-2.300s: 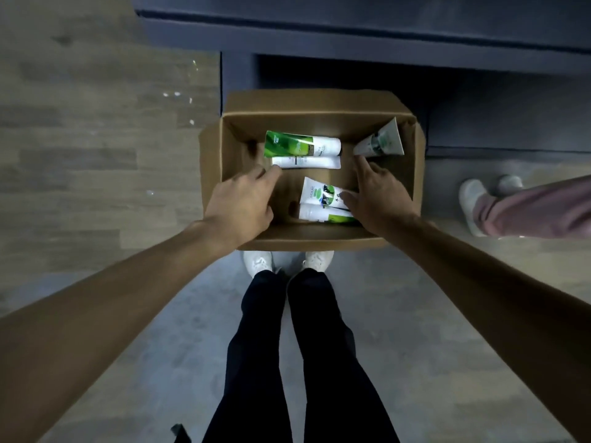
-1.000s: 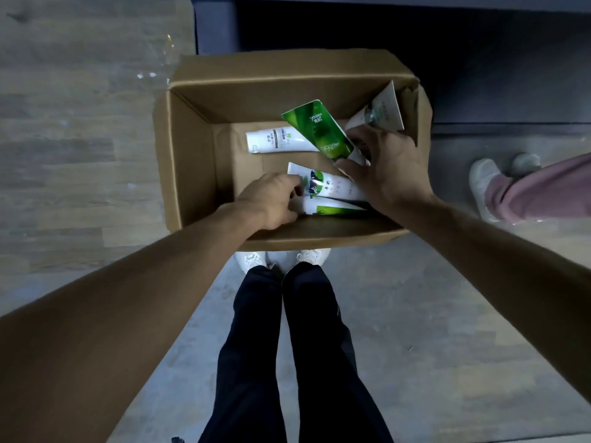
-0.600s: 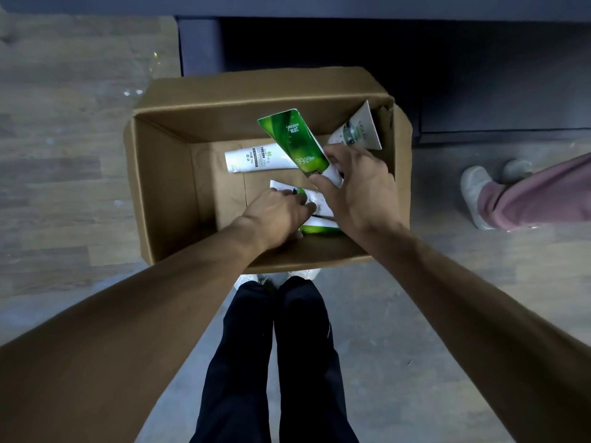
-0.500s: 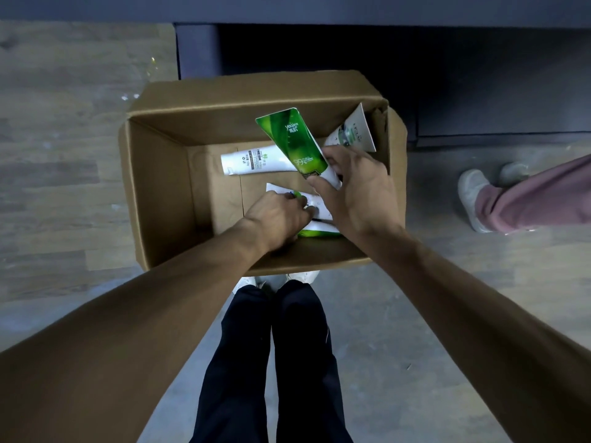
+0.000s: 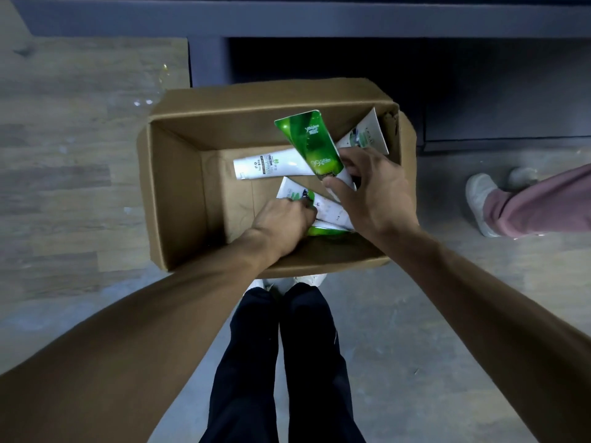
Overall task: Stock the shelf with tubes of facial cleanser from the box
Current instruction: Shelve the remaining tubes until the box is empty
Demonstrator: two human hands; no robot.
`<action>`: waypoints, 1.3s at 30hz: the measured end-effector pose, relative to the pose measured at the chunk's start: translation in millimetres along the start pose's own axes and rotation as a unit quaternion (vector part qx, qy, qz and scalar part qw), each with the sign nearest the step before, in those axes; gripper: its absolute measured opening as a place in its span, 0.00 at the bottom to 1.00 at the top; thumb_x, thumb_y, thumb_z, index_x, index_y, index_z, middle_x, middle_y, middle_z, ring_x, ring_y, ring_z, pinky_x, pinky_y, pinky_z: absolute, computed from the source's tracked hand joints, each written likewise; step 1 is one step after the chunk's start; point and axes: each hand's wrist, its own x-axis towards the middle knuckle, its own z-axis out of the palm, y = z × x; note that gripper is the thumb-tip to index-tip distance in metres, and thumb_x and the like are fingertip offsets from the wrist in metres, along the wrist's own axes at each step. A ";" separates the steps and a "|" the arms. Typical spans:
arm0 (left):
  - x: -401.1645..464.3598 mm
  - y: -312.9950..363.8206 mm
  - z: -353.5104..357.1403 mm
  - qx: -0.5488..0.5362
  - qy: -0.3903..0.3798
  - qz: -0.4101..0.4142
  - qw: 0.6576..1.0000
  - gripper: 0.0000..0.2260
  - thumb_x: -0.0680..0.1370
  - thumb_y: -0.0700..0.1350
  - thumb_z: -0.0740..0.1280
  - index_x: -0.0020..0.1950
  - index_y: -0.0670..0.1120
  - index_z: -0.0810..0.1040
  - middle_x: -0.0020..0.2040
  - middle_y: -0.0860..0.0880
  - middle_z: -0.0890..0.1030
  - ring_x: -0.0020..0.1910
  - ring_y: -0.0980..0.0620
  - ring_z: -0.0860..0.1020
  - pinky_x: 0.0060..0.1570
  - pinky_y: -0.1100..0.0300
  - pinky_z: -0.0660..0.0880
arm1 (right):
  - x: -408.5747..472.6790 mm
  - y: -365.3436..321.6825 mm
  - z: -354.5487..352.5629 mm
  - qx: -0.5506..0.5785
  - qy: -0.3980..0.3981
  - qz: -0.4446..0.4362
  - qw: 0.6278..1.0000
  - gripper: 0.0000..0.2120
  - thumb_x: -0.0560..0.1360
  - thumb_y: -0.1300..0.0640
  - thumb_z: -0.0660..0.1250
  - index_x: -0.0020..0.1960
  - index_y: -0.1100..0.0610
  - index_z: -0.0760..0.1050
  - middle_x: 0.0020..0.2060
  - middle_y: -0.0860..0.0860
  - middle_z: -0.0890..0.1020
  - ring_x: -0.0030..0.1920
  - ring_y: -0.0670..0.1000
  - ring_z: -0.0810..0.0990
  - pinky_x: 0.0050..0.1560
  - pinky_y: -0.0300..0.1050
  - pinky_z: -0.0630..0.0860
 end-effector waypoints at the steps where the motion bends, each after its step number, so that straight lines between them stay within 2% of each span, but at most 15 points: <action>1: -6.7 -4.2 -3.2 -0.026 0.009 -0.016 0.999 0.14 0.78 0.38 0.60 0.63 0.46 0.74 0.60 0.44 0.76 0.55 0.39 0.78 0.45 0.50 0.72 | -0.1 -0.3 -1.1 0.009 0.004 0.002 1.000 0.14 0.74 0.48 0.70 0.59 0.49 0.77 0.52 0.49 0.81 0.51 0.51 0.81 0.50 0.53 0.79; 4: -32.1 -19.6 -21.8 -0.083 0.024 -0.078 0.993 0.15 0.78 0.39 0.62 0.65 0.47 0.73 0.58 0.43 0.77 0.54 0.38 0.78 0.49 0.50 0.74 | -4.2 -6.3 -12.6 0.041 0.011 0.013 0.999 0.13 0.73 0.48 0.70 0.57 0.47 0.78 0.50 0.47 0.82 0.49 0.48 0.82 0.49 0.50 0.79; 7: -69.8 -38.2 -48.0 -0.157 0.068 -0.130 0.977 0.13 0.76 0.45 0.69 0.60 0.49 0.75 0.56 0.45 0.79 0.53 0.40 0.79 0.49 0.51 0.74 | -17.2 -23.8 -41.3 0.050 -0.001 0.031 0.998 0.10 0.74 0.49 0.71 0.55 0.48 0.79 0.47 0.45 0.83 0.46 0.44 0.81 0.44 0.34 0.75; 8: -83.6 -44.7 -56.6 -0.193 0.089 -0.142 0.967 0.13 0.75 0.46 0.71 0.59 0.48 0.76 0.55 0.46 0.79 0.52 0.40 0.79 0.50 0.51 0.76 | -22.8 -30.5 -53.4 0.045 -0.003 0.040 0.998 0.10 0.74 0.49 0.71 0.54 0.49 0.79 0.45 0.45 0.84 0.45 0.44 0.81 0.41 0.32 0.73; 10: -110.7 -54.3 -75.7 -0.293 0.113 -0.159 0.936 0.12 0.72 0.46 0.75 0.54 0.48 0.79 0.50 0.47 0.81 0.48 0.42 0.80 0.49 0.49 0.78 | -35.1 -45.8 -80.4 0.051 0.004 0.058 0.997 0.10 0.73 0.49 0.71 0.53 0.50 0.80 0.44 0.47 0.85 0.45 0.47 0.83 0.43 0.41 0.78; 13: -152.5 -63.1 -113.3 -0.475 0.130 -0.148 0.858 0.10 0.69 0.41 0.78 0.42 0.51 0.79 0.39 0.50 0.81 0.40 0.47 0.81 0.48 0.49 0.80 | -55.1 -77.2 -122.8 0.066 0.009 0.066 0.996 0.14 0.72 0.49 0.72 0.56 0.50 0.80 0.46 0.47 0.85 0.48 0.49 0.83 0.49 0.50 0.79; 15: -178.9 -63.5 -142.3 -0.535 0.148 -0.124 0.823 0.12 0.69 0.39 0.78 0.41 0.52 0.78 0.39 0.49 0.80 0.39 0.49 0.79 0.51 0.51 0.79 | -65.1 -103.3 -151.4 0.074 0.008 0.065 0.995 0.14 0.72 0.50 0.72 0.57 0.49 0.80 0.47 0.46 0.85 0.49 0.48 0.82 0.51 0.47 0.78; 19: -226.3 -55.4 -199.3 -0.590 0.185 -0.084 0.782 0.11 0.69 0.35 0.76 0.48 0.39 0.78 0.43 0.43 0.79 0.39 0.52 0.77 0.46 0.59 0.74 | -78.4 -151.3 -196.7 0.090 0.009 0.062 0.994 0.15 0.72 0.48 0.71 0.59 0.46 0.80 0.48 0.45 0.84 0.49 0.44 0.81 0.47 0.36 0.74; 21: -244.3 -54.7 -223.7 -0.603 0.207 -0.064 0.768 0.11 0.70 0.34 0.76 0.50 0.38 0.78 0.44 0.42 0.80 0.41 0.53 0.78 0.45 0.62 0.74 | -83.9 -171.2 -211.2 0.096 0.011 0.050 0.994 0.15 0.72 0.48 0.71 0.59 0.44 0.79 0.49 0.43 0.83 0.49 0.40 0.80 0.43 0.25 0.69; 22: -251.8 -55.5 -236.1 -0.604 0.220 -0.052 0.764 0.11 0.70 0.33 0.75 0.49 0.39 0.78 0.43 0.46 0.81 0.41 0.55 0.78 0.45 0.66 0.74 | -86.8 -181.1 -217.8 0.114 0.021 0.046 0.992 0.14 0.73 0.49 0.71 0.59 0.45 0.79 0.49 0.44 0.82 0.49 0.40 0.80 0.44 0.23 0.70; 24: -266.3 -58.7 -262.6 -0.600 0.242 -0.029 0.762 0.12 0.70 0.31 0.75 0.46 0.45 0.78 0.38 0.58 0.81 0.38 0.62 0.77 0.42 0.71 0.73 | -93.4 -200.5 -231.2 0.178 0.047 0.030 0.982 0.13 0.74 0.54 0.73 0.57 0.48 0.79 0.50 0.48 0.82 0.51 0.44 0.81 0.53 0.31 0.75; 26: -280.1 -63.6 -294.8 -0.584 0.264 -0.013 0.768 0.14 0.70 0.31 0.74 0.44 0.48 0.77 0.35 0.62 0.80 0.37 0.64 0.76 0.41 0.71 0.73 | -97.1 -224.2 -249.3 0.219 0.072 -0.007 0.973 0.12 0.74 0.58 0.74 0.56 0.49 0.79 0.51 0.49 0.80 0.52 0.44 0.81 0.57 0.38 0.78; 30: -303.8 -75.5 -368.8 -0.528 0.344 0.022 0.776 0.12 0.70 0.36 0.76 0.46 0.50 0.79 0.41 0.56 0.82 0.41 0.59 0.79 0.46 0.66 0.76 | -94.0 -278.4 -299.7 0.248 0.114 -0.084 0.958 0.14 0.74 0.63 0.73 0.53 0.47 0.77 0.48 0.46 0.76 0.45 0.33 0.79 0.52 0.28 0.75; 34: -318.9 -79.6 -429.0 -0.507 0.402 0.051 0.761 0.11 0.71 0.36 0.75 0.51 0.44 0.80 0.47 0.51 0.83 0.42 0.60 0.81 0.48 0.67 0.76 | -83.3 -318.1 -343.6 0.259 0.172 -0.143 0.940 0.11 0.75 0.62 0.72 0.56 0.55 0.79 0.45 0.46 0.76 0.41 0.33 0.78 0.47 0.24 0.72; 39: -315.7 -81.9 -462.0 -0.475 0.446 0.041 0.758 0.11 0.73 0.40 0.75 0.53 0.46 0.79 0.50 0.50 0.84 0.47 0.55 0.83 0.51 0.62 0.78 | -61.8 -341.7 -372.4 0.258 0.200 -0.171 0.930 0.11 0.76 0.61 0.71 0.58 0.58 0.80 0.47 0.51 0.78 0.41 0.32 0.77 0.44 0.21 0.68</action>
